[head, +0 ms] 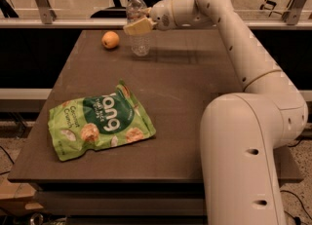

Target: Move water bottle near orange

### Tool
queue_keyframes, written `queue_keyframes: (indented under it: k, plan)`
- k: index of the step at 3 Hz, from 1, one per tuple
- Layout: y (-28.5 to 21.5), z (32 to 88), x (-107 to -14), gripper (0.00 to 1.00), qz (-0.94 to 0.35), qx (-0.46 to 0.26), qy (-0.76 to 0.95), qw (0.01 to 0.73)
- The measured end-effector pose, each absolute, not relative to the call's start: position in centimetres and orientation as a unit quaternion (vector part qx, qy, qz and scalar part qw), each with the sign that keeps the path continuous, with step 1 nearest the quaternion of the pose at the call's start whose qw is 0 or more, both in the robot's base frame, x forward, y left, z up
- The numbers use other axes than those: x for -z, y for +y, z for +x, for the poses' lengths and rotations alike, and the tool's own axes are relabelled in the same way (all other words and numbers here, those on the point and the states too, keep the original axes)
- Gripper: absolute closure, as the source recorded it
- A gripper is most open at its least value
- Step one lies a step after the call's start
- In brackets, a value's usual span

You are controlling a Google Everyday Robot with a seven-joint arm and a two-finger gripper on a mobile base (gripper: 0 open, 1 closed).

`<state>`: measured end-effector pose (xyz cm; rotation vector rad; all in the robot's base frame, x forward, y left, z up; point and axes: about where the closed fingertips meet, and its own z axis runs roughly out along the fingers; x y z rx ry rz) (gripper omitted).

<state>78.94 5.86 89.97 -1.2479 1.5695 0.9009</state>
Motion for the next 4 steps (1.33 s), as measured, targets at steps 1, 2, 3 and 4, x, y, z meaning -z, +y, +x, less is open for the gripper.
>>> queue_keyframes:
  k: [1, 2, 3, 4]
  plan:
    - [6.2, 78.9, -89.8, 0.82, -0.507, -0.367, 0.635, 0.453]
    - [6.6, 78.9, -89.6, 0.58, -0.508, -0.369, 0.634, 0.451]
    - [7.0, 78.9, -89.5, 0.35, -0.509, -0.371, 0.634, 0.449]
    - [7.3, 78.8, -89.3, 0.12, -0.510, -0.372, 0.633, 0.448]
